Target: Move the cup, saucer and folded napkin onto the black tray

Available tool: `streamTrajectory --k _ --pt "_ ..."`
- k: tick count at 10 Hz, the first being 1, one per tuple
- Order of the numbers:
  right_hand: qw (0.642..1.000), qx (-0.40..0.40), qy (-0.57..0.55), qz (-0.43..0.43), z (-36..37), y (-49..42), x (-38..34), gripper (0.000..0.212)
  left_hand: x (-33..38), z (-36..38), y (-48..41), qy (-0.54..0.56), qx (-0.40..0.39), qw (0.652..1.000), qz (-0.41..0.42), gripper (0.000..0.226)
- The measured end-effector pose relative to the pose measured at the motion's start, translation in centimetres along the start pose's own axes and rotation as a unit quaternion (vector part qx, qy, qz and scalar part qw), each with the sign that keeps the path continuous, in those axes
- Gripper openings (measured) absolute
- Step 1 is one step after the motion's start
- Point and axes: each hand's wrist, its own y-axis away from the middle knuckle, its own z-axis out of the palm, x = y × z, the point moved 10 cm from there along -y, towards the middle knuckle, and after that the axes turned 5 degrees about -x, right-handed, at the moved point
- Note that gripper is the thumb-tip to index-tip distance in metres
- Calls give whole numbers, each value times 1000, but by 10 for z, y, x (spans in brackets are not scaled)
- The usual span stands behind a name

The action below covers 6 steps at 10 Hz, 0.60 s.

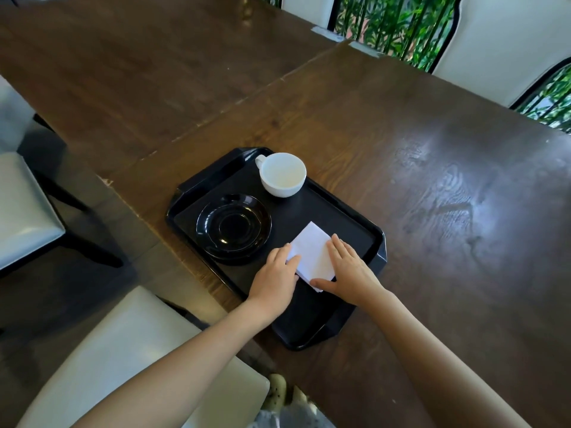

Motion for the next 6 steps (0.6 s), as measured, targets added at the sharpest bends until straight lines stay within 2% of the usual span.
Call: streamTrajectory --k 1,3,5,6 --pt "1000 -13 -13 7 -5 1 -1 97 1 -3 -3 2 -31 1000 -3 40" --pt "997 -64 -28 18 -20 4 -1 86 6 -14 -15 -65 -173 983 -6 31" --pt "989 -145 16 39 -51 34 9 87 39 -67 -4 -149 -262 953 -10 48" --pt "987 -143 49 60 -88 64 12 89 58 -104 7 -174 -272 946 -25 51"
